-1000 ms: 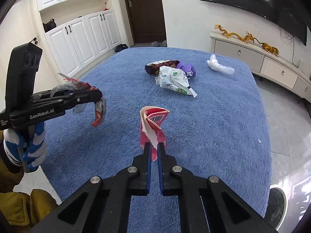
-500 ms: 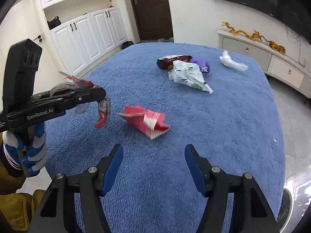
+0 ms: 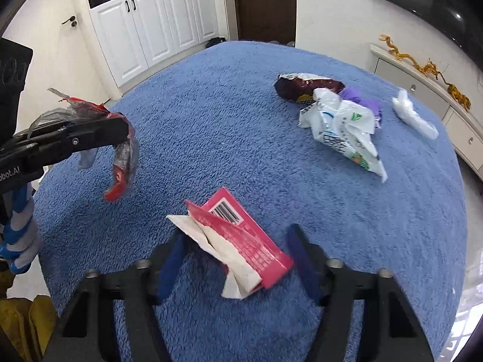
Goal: Collect trash
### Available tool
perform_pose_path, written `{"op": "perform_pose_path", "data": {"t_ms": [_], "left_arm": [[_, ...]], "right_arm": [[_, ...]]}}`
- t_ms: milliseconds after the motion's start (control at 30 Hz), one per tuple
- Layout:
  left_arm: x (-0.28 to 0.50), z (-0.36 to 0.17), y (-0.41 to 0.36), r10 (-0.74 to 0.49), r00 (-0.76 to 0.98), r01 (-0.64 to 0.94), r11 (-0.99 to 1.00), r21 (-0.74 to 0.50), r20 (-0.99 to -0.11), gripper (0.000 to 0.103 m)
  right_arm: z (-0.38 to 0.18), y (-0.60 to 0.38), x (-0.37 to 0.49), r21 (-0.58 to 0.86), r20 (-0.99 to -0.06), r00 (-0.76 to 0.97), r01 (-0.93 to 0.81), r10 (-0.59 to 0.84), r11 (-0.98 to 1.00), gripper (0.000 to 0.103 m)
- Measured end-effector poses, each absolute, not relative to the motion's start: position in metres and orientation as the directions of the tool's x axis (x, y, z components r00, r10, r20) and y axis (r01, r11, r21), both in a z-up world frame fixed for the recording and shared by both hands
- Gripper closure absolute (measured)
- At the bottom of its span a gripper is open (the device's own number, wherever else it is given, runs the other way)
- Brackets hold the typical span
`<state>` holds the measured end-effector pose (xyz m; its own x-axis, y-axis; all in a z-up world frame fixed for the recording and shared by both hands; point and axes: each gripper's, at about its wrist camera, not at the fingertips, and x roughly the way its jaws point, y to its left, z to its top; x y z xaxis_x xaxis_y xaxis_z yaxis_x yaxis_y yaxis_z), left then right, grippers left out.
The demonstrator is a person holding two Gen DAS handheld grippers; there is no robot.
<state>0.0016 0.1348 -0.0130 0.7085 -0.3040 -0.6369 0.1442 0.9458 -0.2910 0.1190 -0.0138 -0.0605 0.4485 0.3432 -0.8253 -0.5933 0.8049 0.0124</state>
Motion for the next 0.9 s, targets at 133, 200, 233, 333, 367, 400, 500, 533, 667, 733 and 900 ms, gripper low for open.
{"op": "perform_pose_path", "data": {"t_ms": [133, 200, 233, 333, 367, 400, 500, 533, 667, 733, 900], "left_arm": [[0.002, -0.012, 0.136, -0.303, 0.708, 0.142, 0.946, -0.292, -0.638, 0.082], [0.001, -0.01, 0.133, -0.304, 0.709, 0.148, 0.946, -0.287, -0.636, 0.082], [0.0, -0.008, 0.132, -0.305, 0.711, 0.152, 0.946, -0.285, -0.634, 0.082], [-0.003, 0.0, 0.128, -0.304, 0.719, 0.161, 0.948, -0.275, -0.625, 0.082], [-0.005, 0.004, 0.126, -0.303, 0.723, 0.165, 0.948, -0.271, -0.621, 0.082], [-0.006, 0.006, 0.124, -0.303, 0.725, 0.168, 0.949, -0.268, -0.618, 0.082], [-0.009, 0.019, 0.115, -0.307, 0.736, 0.189, 0.949, -0.252, -0.604, 0.082], [-0.01, 0.023, 0.112, -0.309, 0.739, 0.196, 0.949, -0.247, -0.599, 0.082], [-0.009, 0.041, 0.089, -0.326, 0.744, 0.242, 0.945, -0.22, -0.583, 0.082], [-0.008, 0.05, 0.071, -0.342, 0.742, 0.276, 0.939, -0.203, -0.576, 0.082], [0.003, 0.07, 0.01, -0.414, 0.712, 0.389, 0.905, -0.172, -0.568, 0.082]], "right_arm": [[-0.058, -0.022, 0.119, 0.028, -0.824, 0.453, -0.569, 0.342, 0.822, 0.07], [-0.056, -0.028, 0.116, 0.033, -0.821, 0.46, -0.553, 0.338, 0.833, 0.071], [-0.055, -0.032, 0.113, 0.038, -0.817, 0.466, -0.542, 0.338, 0.839, 0.071], [-0.047, -0.043, 0.102, 0.059, -0.8, 0.488, -0.517, 0.35, 0.854, 0.071], [-0.043, -0.047, 0.099, 0.066, -0.792, 0.496, -0.509, 0.355, 0.858, 0.072], [-0.038, -0.052, 0.095, 0.074, -0.783, 0.506, -0.501, 0.361, 0.863, 0.072], [-0.022, -0.071, 0.084, 0.097, -0.749, 0.546, -0.471, 0.376, 0.877, 0.072], [-0.016, -0.08, 0.08, 0.104, -0.735, 0.563, -0.456, 0.377, 0.884, 0.072], [0.006, -0.114, 0.067, 0.129, -0.684, 0.631, -0.39, 0.367, 0.912, 0.072], [0.018, -0.142, 0.057, 0.14, -0.653, 0.675, -0.339, 0.344, 0.93, 0.072], [0.04, -0.212, 0.031, 0.164, -0.59, 0.762, -0.212, 0.268, 0.963, 0.072]]}}
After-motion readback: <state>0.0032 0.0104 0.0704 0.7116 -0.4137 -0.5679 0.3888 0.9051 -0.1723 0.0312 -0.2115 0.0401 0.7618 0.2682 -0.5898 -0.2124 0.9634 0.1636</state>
